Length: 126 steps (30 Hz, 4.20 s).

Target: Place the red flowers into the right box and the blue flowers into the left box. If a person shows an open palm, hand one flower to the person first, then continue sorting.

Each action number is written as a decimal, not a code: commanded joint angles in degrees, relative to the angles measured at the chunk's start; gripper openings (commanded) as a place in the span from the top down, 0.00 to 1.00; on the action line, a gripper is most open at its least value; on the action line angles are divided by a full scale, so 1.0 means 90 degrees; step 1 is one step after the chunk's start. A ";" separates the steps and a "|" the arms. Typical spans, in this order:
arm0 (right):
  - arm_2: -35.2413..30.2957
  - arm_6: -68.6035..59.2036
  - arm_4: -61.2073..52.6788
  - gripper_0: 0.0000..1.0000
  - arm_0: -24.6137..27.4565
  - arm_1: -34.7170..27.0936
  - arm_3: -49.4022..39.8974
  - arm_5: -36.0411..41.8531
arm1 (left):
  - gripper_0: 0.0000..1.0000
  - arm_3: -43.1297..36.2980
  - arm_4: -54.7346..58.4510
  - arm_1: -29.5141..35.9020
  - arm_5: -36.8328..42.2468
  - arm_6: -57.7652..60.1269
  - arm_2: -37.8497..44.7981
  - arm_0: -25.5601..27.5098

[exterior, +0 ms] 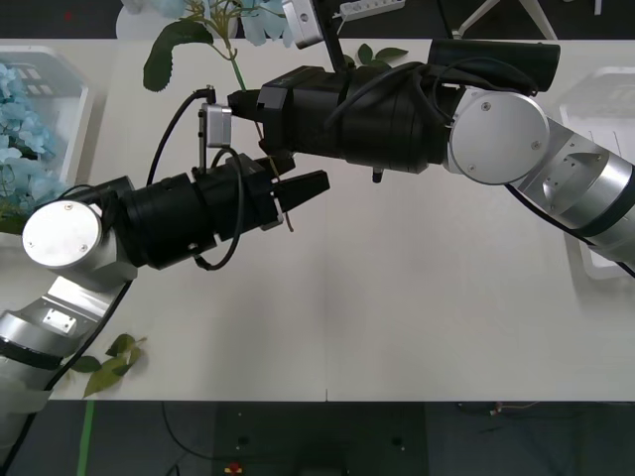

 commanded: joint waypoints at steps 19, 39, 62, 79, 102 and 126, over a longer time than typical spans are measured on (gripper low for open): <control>0.0001 0.0218 0.0144 1.00 -0.0001 0.0178 0.0014 -0.0218 | 1.00 0.0033 0.0066 -0.0143 -0.0464 0.0496 -0.0556 -0.0323; -0.0008 0.0257 0.0144 0.05 -0.0001 0.0100 0.0014 -0.0238 | 1.00 0.0042 0.0066 -0.0143 -0.0464 0.0379 -0.0556 -0.0314; 0.0001 0.0491 -0.0383 0.03 -0.0001 -0.1707 -0.0952 0.0221 | 1.00 0.0003 0.0749 0.0501 -0.0473 0.0272 -0.0419 -0.0314; -0.0028 0.1575 -0.0529 0.03 0.0116 -0.3328 -0.1206 0.1364 | 1.00 0.0941 0.1745 0.4007 -0.0415 0.0330 0.0782 -0.0304; -0.2118 0.5711 -0.1760 0.03 0.0702 -0.2810 0.0630 0.4596 | 0.98 0.4974 0.1003 0.5462 0.0376 -0.0031 0.1329 -0.0274; -0.2118 0.5711 -0.2082 0.03 0.0614 -0.2771 0.0493 0.4196 | 0.00 0.4408 0.2566 0.5442 0.0191 -0.1349 0.1749 0.0878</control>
